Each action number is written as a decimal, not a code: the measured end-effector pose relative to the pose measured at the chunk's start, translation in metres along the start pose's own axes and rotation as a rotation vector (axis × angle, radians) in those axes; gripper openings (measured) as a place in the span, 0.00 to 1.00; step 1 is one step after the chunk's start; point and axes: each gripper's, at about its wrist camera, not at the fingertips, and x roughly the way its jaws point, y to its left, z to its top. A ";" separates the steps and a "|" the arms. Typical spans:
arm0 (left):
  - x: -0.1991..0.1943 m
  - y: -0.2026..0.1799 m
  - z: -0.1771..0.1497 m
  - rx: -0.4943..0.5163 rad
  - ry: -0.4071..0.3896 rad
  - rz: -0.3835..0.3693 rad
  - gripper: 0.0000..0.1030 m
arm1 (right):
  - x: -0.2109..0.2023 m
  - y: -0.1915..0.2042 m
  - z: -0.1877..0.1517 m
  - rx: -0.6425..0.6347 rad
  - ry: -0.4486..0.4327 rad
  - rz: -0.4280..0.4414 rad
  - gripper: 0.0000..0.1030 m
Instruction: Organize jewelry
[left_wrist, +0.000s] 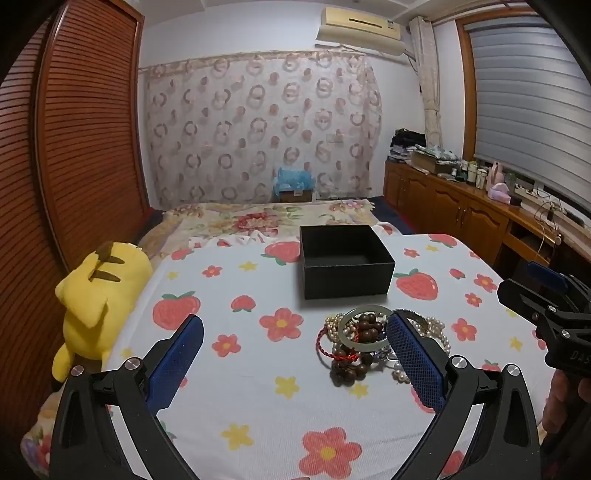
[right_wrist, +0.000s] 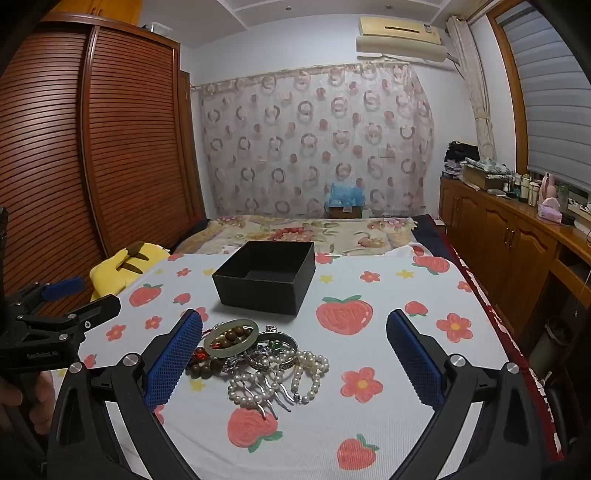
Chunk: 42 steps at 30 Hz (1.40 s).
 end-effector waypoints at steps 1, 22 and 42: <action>0.000 0.000 0.000 0.001 -0.002 0.000 0.94 | 0.000 0.000 0.000 0.000 0.000 -0.001 0.98; 0.004 0.002 0.001 0.005 -0.016 -0.001 0.94 | 0.000 0.001 0.001 -0.006 0.005 -0.003 0.98; -0.014 -0.004 0.013 0.006 -0.026 0.000 0.94 | -0.001 0.001 0.001 -0.007 0.003 -0.003 0.98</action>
